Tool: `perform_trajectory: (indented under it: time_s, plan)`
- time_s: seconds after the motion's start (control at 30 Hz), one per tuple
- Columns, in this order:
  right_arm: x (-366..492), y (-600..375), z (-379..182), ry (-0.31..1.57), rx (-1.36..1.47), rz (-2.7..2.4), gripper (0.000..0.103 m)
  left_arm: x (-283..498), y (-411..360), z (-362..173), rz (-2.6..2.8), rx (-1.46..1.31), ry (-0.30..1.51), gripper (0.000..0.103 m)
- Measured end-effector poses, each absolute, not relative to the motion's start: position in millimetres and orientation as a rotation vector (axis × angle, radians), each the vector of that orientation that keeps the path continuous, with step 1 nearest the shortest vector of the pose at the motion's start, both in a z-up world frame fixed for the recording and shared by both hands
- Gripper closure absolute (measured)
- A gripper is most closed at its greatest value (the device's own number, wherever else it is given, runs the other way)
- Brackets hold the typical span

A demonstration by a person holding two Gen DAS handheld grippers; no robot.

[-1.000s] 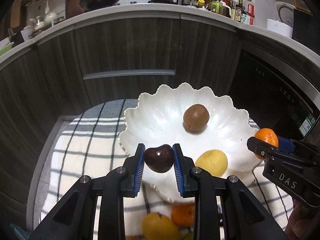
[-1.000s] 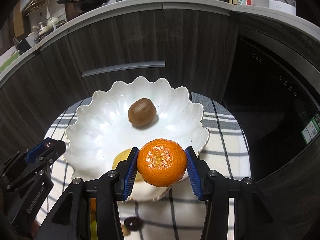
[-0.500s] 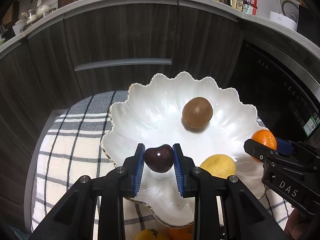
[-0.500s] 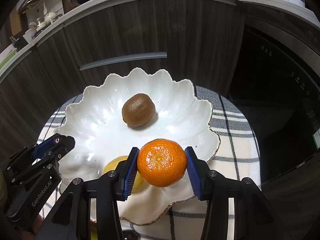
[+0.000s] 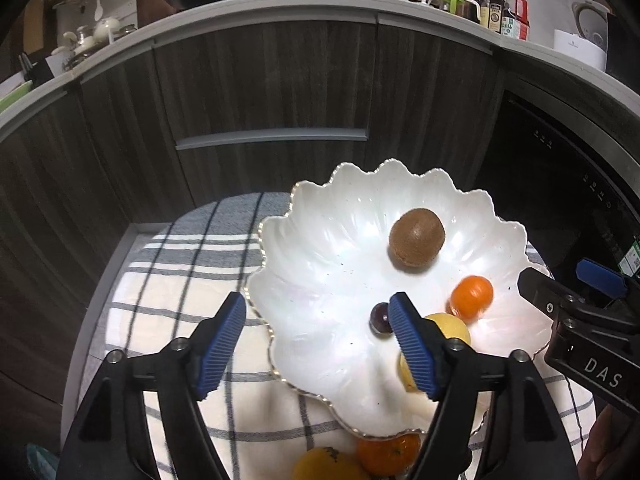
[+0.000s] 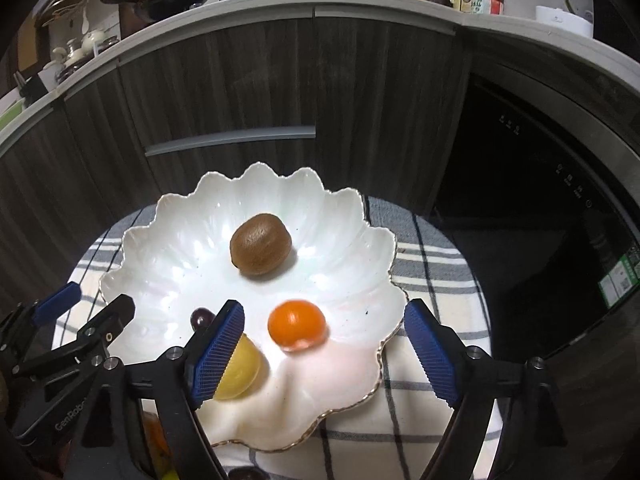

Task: Organize fruits
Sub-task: 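Open both grippers to release the cherry and mandarin into the bowl, then withdraw both grippers from the bowl toward the remaining fruits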

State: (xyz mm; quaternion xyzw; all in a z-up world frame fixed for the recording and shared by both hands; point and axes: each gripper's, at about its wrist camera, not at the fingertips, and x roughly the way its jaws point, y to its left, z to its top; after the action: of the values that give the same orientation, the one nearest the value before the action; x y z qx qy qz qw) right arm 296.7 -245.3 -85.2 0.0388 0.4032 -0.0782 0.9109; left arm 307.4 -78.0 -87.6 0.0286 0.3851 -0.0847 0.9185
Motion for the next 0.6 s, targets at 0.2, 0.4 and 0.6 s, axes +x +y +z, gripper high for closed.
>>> perform_trajectory:
  time_s: [0.2, 0.4, 0.6]
  plan:
    - [286.3, -239.2, -70.5, 0.815, 0.089, -0.172, 0.020, 293.7, -65.6, -68.4, -0.154, 0.055, 0.752, 0.015]
    - [271.5, -227.9, -53.3, 0.790, 0.096, -0.162, 0.020, 276.8, -49.2, -49.2, -0.132, 0.048, 0.727, 0.011]
    - [255.7, -212.0, -40.6, 0.772, 0.095, -0.149, 0.019, 258.3, -30.3, -38.6, -0.112, 0.050, 0.713, 0.011]
